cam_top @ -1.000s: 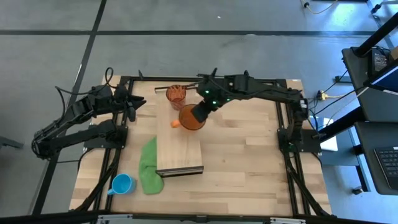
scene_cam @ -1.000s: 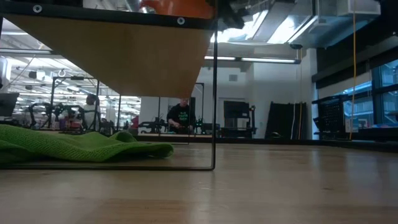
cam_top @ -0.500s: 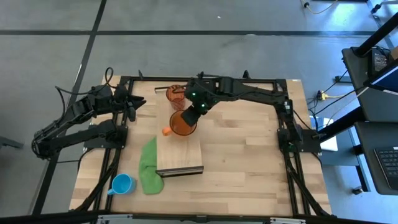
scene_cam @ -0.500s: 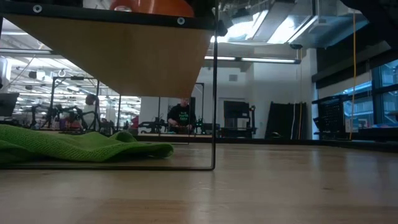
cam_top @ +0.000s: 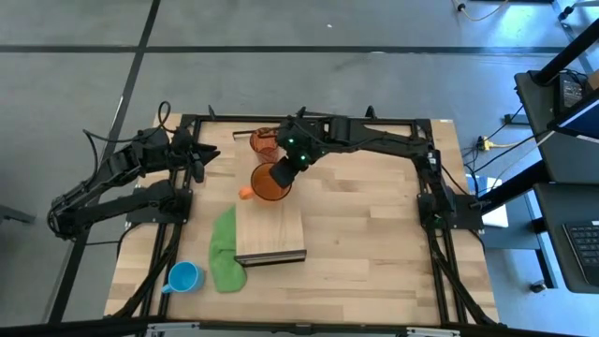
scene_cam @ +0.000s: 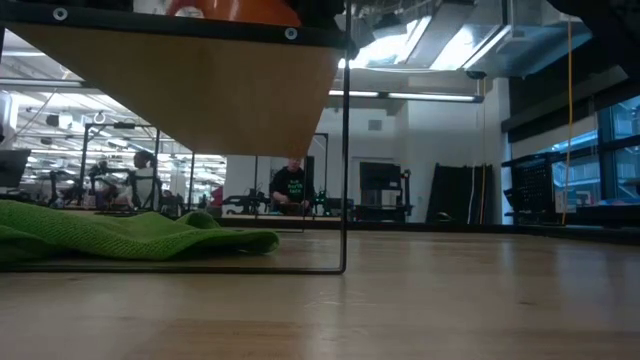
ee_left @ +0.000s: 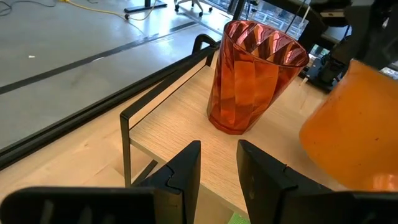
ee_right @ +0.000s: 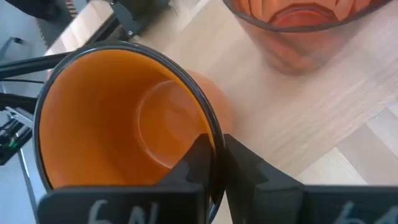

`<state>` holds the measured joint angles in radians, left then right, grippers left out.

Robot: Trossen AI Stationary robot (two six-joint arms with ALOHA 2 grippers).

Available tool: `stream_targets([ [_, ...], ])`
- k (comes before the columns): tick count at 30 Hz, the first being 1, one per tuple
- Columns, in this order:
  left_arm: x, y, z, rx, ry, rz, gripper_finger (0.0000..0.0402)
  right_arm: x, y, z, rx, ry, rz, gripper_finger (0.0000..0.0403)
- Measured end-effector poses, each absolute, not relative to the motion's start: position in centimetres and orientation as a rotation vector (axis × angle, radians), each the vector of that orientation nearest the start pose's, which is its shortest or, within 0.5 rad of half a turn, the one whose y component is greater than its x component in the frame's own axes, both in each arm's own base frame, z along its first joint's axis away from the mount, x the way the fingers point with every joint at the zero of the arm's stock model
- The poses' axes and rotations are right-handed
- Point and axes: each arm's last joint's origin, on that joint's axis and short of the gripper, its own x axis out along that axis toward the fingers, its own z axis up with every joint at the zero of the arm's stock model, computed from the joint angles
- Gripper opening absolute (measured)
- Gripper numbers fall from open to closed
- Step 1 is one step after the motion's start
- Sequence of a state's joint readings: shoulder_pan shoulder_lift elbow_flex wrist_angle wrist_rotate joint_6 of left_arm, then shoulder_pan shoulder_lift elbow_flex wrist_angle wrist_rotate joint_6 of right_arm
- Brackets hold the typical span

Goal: Stack small to large cups/mugs on shelf
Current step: Put the orange mug on the shelf

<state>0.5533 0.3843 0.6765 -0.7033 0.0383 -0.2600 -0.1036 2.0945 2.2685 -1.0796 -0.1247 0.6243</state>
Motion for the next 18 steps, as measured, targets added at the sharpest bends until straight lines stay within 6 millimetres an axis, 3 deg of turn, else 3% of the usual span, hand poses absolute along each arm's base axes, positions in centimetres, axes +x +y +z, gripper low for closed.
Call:
stream_targets([
  [6,7.0,4.2,29.2,-0.373,0.330,0.557,0.0098,44.7,-4.3,35.3,0.685,0.864,-0.253,0.0027],
  [18,7.0,4.2,29.2,-0.374,0.330,0.558,0.0098,45.0,-4.4,35.1,0.663,0.844,-0.259,0.0057],
])
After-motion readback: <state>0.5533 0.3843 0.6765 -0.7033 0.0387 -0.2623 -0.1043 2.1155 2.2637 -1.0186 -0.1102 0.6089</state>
